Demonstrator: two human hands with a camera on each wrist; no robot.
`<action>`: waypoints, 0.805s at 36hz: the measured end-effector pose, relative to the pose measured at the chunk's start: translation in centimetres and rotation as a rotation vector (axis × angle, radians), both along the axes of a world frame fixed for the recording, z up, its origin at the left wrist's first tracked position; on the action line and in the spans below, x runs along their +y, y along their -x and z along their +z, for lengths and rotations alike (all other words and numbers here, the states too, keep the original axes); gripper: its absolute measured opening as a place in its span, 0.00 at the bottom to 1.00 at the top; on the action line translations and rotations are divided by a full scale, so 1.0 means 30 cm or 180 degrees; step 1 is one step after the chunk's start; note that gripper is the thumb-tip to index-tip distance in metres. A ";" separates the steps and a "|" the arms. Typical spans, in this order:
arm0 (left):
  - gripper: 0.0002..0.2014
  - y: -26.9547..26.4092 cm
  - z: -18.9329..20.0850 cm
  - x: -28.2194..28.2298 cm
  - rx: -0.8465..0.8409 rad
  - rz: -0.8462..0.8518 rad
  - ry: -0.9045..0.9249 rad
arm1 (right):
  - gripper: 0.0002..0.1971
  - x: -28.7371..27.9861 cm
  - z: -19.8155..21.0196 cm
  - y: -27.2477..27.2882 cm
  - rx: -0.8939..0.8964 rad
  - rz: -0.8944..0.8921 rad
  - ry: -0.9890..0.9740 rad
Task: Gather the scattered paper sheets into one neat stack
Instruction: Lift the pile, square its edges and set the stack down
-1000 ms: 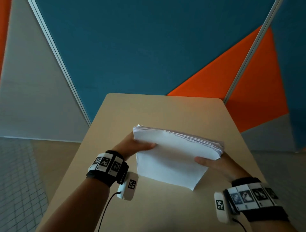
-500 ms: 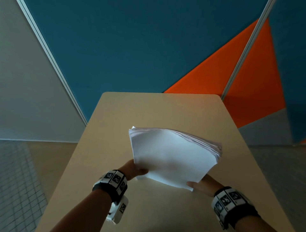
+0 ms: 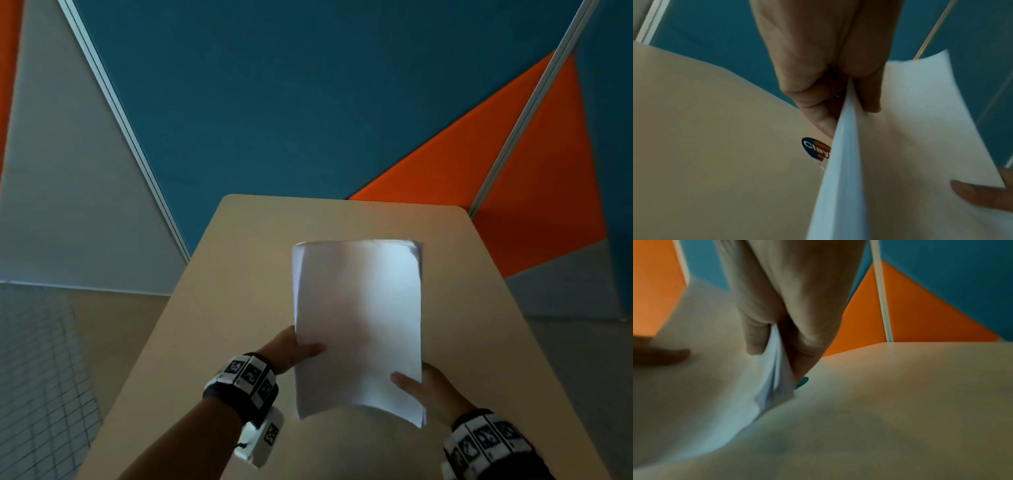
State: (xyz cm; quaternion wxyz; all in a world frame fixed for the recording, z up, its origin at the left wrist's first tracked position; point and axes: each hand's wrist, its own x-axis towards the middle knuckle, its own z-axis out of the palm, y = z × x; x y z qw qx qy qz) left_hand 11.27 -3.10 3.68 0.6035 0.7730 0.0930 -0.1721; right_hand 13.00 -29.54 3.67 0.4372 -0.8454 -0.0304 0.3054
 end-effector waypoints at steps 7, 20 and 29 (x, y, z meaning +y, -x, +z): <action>0.41 -0.078 0.023 0.018 -0.0127 0.0809 -0.0069 | 0.20 0.028 0.044 -0.084 -0.0085 -0.0676 -0.0517; 0.05 -0.163 -0.044 -0.003 0.0105 0.0941 -0.0357 | 0.27 0.096 0.062 -0.321 -0.0399 -0.0784 0.0420; 0.16 -0.145 -0.184 -0.037 0.0322 0.1412 -0.0311 | 0.22 0.100 -0.058 -0.325 -0.0029 -0.0492 0.0588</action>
